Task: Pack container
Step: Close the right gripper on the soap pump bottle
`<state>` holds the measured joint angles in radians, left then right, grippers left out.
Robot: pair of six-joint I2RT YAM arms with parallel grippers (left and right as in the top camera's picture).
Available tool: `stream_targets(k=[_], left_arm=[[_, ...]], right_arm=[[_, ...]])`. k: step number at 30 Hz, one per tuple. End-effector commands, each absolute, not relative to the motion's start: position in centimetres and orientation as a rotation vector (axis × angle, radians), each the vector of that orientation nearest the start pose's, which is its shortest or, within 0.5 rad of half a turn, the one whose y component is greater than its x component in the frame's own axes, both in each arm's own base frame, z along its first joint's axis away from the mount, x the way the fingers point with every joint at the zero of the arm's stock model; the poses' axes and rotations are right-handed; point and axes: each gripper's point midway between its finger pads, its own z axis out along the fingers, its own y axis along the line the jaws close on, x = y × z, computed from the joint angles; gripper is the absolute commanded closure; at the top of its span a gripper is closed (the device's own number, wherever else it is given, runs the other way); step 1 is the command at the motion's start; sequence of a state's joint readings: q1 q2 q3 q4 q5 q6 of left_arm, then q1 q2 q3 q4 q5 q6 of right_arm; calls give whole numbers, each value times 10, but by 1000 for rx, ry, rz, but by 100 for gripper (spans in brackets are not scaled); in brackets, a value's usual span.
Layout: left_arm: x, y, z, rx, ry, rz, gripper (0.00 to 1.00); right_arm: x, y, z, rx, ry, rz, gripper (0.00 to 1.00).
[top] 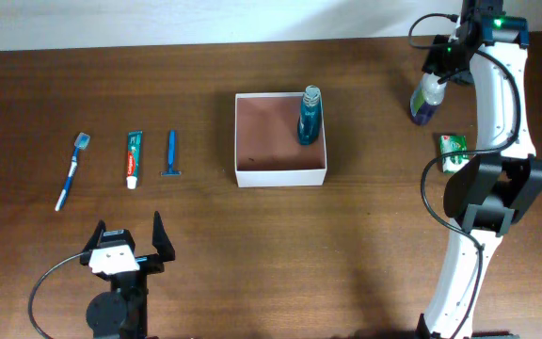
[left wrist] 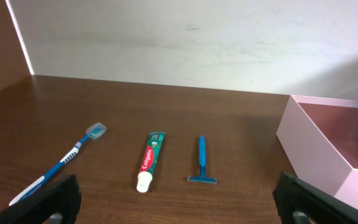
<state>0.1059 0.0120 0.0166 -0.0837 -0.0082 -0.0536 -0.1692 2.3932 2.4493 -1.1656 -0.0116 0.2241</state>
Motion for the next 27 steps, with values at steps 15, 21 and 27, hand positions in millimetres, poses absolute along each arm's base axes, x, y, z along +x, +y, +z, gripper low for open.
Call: stream_targets(k=[15,21,27], left_arm=[[244,29,156,-151,1643,45,1],[244,29,156,-151,1643,45,1],[244,29,156,-151,1643,45,1]], right_arm=[[557,-93,143,497,2638,-1,67],[560,-93,154,466,2617,-6,75],[561,-94,168,461,2587,-6,78]])
